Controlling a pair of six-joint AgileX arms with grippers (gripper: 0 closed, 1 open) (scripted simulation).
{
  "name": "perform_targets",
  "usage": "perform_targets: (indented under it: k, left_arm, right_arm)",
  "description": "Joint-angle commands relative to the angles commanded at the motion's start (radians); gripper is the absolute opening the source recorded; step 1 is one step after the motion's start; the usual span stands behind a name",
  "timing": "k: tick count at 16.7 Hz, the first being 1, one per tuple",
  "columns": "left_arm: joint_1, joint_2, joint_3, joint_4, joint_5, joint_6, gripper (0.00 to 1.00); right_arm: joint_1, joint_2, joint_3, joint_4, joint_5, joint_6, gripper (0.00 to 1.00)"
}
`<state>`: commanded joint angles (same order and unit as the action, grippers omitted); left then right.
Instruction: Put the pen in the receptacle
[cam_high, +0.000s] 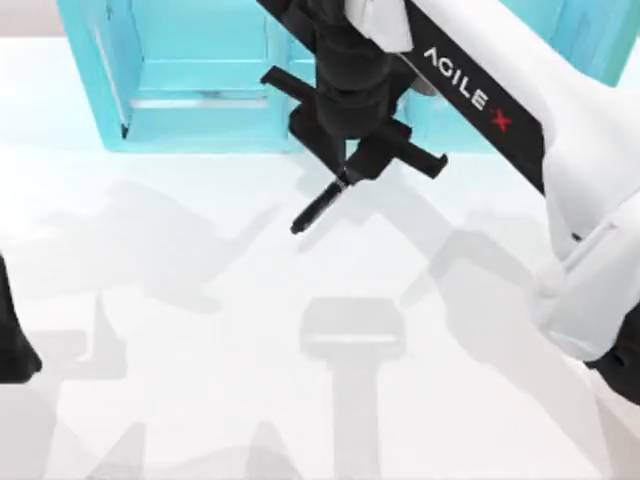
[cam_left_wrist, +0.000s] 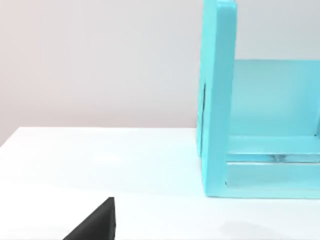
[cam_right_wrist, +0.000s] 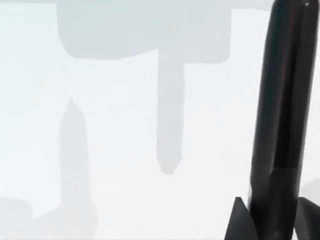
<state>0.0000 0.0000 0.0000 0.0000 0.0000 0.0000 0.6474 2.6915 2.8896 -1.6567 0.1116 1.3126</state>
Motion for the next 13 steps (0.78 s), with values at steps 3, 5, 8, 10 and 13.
perform_targets:
  k: [3, 5, 8, 10, 13]
  left_arm:
    - [0.0, 0.0, 0.0, 0.0, 0.0, 0.0, 1.0]
    - [0.0, 0.0, 0.0, 0.0, 0.0, 0.0, 1.0]
    - [0.0, 0.0, 0.0, 0.0, 0.0, 0.0, 1.0]
    - [0.0, 0.0, 0.0, 0.0, 0.0, 0.0, 1.0]
    - [0.0, 0.0, 0.0, 0.0, 0.0, 0.0, 1.0]
  right_arm:
    - [-0.1, -0.111, -0.106, 0.035, 0.017, -0.031, 0.0]
    - [-0.2, -0.206, -0.222, 0.065, 0.032, -0.056, 0.0]
    - [-0.384, -0.353, -0.445, 0.11, 0.054, -0.09, 0.0]
    - [-0.516, -0.446, -0.608, 0.141, 0.066, -0.109, 0.0]
    - [-0.713, -0.576, -0.853, 0.192, 0.073, -0.13, 0.0]
